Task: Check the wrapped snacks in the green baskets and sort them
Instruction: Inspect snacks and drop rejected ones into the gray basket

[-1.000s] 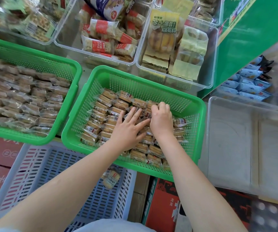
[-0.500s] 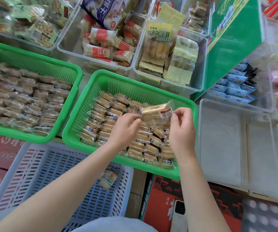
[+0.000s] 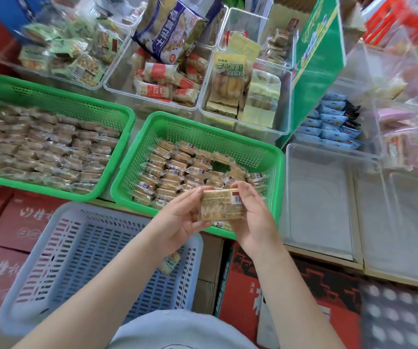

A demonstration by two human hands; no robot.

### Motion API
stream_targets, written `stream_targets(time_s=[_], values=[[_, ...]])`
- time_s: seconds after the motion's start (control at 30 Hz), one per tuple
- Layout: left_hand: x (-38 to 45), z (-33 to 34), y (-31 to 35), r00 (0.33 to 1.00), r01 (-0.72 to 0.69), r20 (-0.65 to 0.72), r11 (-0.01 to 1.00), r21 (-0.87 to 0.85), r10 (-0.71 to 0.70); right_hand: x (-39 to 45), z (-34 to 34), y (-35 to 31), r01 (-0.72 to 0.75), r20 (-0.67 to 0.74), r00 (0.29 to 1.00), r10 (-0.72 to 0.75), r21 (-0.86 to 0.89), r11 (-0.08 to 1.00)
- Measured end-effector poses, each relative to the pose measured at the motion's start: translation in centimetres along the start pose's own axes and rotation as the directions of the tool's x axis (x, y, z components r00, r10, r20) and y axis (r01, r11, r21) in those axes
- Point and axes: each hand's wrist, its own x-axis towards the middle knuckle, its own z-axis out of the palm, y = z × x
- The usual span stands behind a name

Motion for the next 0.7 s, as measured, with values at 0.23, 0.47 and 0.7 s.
stream_targets(time_s=[0.23, 0.47, 0.7], values=[[-2.5, 0.7, -0.8, 1.000, -0.007, -0.009, 0.994, -0.105, 0.007, -1.9, -0.2, 1.1, -0.059, 0.076, 0.996, 0.038, 0.300, 0.952], [-3.1, -0.8, -1.5, 0.986, -0.018, -0.165, 0.997, -0.070, 0.007, -2.8, -0.1, 2.2, 0.000, 0.031, 0.999, -0.008, 0.247, 0.969], [-4.2, -2.2, -2.1, 0.993, -0.109, -0.007, 0.925, 0.364, 0.120, -4.2, 0.2, 2.3, 0.116, -0.045, 0.993, -0.113, 0.080, 0.990]])
